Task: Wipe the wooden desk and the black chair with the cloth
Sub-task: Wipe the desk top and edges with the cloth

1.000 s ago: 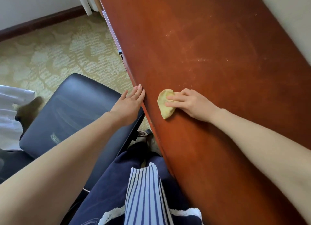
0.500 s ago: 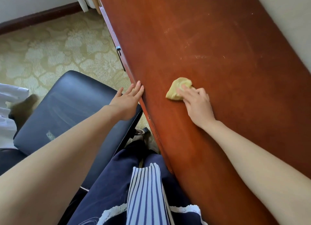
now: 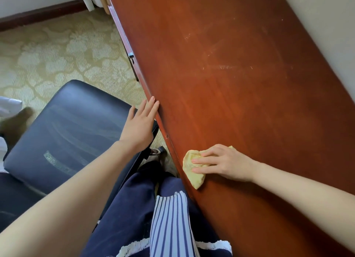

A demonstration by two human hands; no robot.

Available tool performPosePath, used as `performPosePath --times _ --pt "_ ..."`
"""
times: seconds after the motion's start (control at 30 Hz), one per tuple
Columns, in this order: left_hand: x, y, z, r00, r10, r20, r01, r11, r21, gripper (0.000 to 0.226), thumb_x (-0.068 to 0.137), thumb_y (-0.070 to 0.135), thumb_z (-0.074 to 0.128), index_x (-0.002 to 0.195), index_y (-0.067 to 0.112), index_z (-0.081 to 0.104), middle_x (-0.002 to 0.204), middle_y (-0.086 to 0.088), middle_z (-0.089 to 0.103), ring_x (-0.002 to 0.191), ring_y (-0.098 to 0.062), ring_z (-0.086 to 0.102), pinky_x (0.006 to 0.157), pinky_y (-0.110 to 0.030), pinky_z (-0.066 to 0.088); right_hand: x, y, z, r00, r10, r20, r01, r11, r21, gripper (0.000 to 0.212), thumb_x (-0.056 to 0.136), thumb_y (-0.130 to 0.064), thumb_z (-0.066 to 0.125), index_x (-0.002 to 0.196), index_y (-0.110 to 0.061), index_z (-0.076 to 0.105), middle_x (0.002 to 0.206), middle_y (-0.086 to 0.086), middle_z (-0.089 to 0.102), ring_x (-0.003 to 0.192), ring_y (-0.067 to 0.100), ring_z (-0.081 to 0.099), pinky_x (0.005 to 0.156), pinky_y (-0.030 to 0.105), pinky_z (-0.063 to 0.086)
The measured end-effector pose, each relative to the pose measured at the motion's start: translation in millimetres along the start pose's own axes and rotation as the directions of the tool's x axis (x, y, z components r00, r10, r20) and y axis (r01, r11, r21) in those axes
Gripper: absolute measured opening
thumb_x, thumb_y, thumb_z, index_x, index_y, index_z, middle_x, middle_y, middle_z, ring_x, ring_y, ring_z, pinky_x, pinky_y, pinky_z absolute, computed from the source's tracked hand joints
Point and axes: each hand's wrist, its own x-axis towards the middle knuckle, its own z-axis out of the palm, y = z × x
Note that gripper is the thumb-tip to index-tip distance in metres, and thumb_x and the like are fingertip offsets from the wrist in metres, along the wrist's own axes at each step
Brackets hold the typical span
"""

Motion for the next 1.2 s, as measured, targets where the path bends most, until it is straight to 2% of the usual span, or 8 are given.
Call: performPosePath --times 0.23,0.4,0.53,0.67,0.8,0.9,1.0,1.2 --pt "-23 3 4 0.978 -0.084 -0.189 0.072 0.995 -0.072 0.06 0.087 0.0 0.052 0.144 0.007 0.035 0.154 -0.01 0.029 0.144 -0.028 0.02 0.116 -0.047 0.011 82 39 -9 0.996 0.005 -0.094 -0.011 0.998 -0.064 0.036 0.081 -0.005 0.072 0.113 -0.021 0.07 0.121 -0.001 0.065 0.096 0.027 0.065 0.071 0.038 0.054" --pt "-25 -1 -6 0.971 -0.09 -0.222 0.072 0.994 -0.087 0.053 0.086 0.003 0.056 0.138 0.005 0.044 0.148 -0.012 0.038 0.14 -0.032 0.029 0.114 -0.049 0.017 140 65 -20 0.953 0.24 -0.187 -0.254 0.966 -0.055 0.031 0.09 -0.012 0.06 0.119 -0.021 0.066 0.127 0.001 0.061 0.099 0.031 0.059 0.074 0.038 0.047" --pt "-29 -9 -11 0.969 -0.094 -0.227 0.081 0.994 -0.07 0.054 0.087 0.004 0.056 0.14 0.006 0.042 0.15 -0.012 0.036 0.141 -0.032 0.027 0.114 -0.048 0.016 170 76 -16 0.782 0.568 -0.256 -0.578 0.815 0.041 0.035 0.099 -0.022 0.045 0.132 -0.029 0.054 0.14 -0.007 0.049 0.113 0.026 0.046 0.087 0.036 0.037" --pt "-28 -13 -13 0.971 -0.091 -0.222 0.082 0.995 -0.052 0.055 0.09 0.007 0.052 0.143 0.006 0.037 0.152 -0.012 0.031 0.143 -0.032 0.021 0.116 -0.046 0.013 181 61 -6 0.646 0.704 -0.295 -0.703 0.699 0.13 0.037 0.1 -0.02 0.043 0.134 -0.033 0.05 0.142 -0.009 0.046 0.11 0.022 0.042 0.088 0.034 0.036" --pt "-17 -7 -11 0.979 -0.066 -0.193 0.061 0.998 -0.032 0.057 0.094 0.015 0.049 0.147 0.009 0.028 0.157 -0.01 0.02 0.146 -0.029 0.012 0.117 -0.041 0.005 155 41 -5 0.712 0.642 -0.285 -0.639 0.76 0.119 0.035 0.096 -0.019 0.051 0.13 -0.028 0.056 0.137 -0.004 0.053 0.097 0.027 0.046 0.084 0.04 0.042" --pt "-3 1 -11 0.984 -0.035 -0.174 0.027 0.998 -0.051 0.06 0.095 0.02 0.049 0.148 0.008 0.024 0.158 -0.01 0.013 0.147 -0.028 0.007 0.117 -0.039 0.003 120 20 -6 0.788 0.529 -0.314 -0.538 0.84 0.064 0.035 0.085 -0.01 0.067 0.118 -0.02 0.067 0.123 0.001 0.063 0.083 0.03 0.054 0.068 0.044 0.049" --pt "15 15 -8 0.992 0.007 -0.125 -0.017 0.997 -0.079 0.064 0.096 0.019 0.049 0.149 0.004 0.017 0.159 -0.012 0.006 0.147 -0.028 0.001 0.118 -0.038 0.004 79 -3 3 0.817 0.486 -0.312 -0.509 0.861 0.008 0.039 0.077 -0.008 0.075 0.114 -0.021 0.069 0.119 -0.001 0.065 0.077 0.027 0.057 0.063 0.034 0.048" --pt "45 50 5 0.997 0.074 -0.025 -0.075 0.995 -0.064 0.076 0.098 0.039 0.043 0.15 0.003 0.001 0.159 -0.014 -0.008 0.146 -0.028 -0.008 0.117 -0.04 0.001 7 -30 16 0.815 0.521 -0.254 -0.537 0.843 0.008 0.046 0.077 -0.009 0.074 0.119 -0.025 0.066 0.125 -0.003 0.063 0.08 0.02 0.058 0.064 0.031 0.047"
